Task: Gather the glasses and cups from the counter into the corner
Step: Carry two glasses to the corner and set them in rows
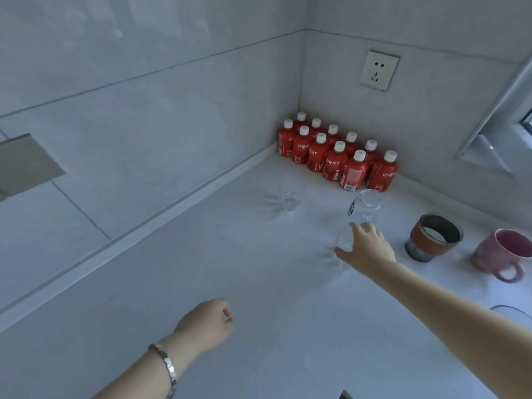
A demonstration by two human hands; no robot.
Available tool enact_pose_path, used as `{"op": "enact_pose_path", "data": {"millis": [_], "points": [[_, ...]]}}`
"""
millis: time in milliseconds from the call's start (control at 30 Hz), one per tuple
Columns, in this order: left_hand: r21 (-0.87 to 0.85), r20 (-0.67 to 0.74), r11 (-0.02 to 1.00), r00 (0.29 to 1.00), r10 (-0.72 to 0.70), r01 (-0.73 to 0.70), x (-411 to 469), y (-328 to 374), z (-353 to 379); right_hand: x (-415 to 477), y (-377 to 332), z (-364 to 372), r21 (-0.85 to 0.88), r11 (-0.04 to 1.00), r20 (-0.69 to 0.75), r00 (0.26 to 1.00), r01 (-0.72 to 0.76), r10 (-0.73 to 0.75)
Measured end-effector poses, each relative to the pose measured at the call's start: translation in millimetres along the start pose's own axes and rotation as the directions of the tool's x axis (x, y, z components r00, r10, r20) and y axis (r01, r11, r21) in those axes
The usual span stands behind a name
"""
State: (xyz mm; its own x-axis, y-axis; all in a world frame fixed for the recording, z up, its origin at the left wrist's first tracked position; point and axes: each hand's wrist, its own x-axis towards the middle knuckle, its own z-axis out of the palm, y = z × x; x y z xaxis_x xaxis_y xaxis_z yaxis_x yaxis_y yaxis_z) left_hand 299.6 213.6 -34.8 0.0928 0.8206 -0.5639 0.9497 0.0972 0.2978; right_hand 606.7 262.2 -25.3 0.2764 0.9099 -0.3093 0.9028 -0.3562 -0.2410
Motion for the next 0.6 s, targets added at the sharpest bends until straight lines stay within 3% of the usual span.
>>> {"op": "enact_pose_path", "data": {"millis": [100,233,400,533,600], "points": [[0.026,-0.004,0.999,1.000,0.019,-0.019,6.2,8.0,-2.1,7.3,6.5,1.6,-0.060,0.997,0.046,0.998,-0.045,0.048],[0.040,-0.057,0.998,0.997,0.044,-0.042,33.0,31.1,-9.5,14.1,13.1,7.6,-0.018,0.999,0.101,0.994,0.028,-0.026],[-0.029,-0.224,0.996,0.971,0.078,-0.086,117.4,98.0,-34.1,28.1,23.1,12.8,0.001,0.995,0.068,0.993,0.097,-0.097],[-0.173,-0.390,0.955,0.907,0.157,-0.240,178.6,151.3,-56.1,33.7,28.2,19.8,0.025,0.993,0.031,0.992,0.119,-0.119],[-0.192,-0.412,0.955,0.902,0.131,-0.227,205.7,169.5,-64.8,35.1,29.6,23.1,0.041,0.992,0.012,0.993,0.121,-0.121]]}}
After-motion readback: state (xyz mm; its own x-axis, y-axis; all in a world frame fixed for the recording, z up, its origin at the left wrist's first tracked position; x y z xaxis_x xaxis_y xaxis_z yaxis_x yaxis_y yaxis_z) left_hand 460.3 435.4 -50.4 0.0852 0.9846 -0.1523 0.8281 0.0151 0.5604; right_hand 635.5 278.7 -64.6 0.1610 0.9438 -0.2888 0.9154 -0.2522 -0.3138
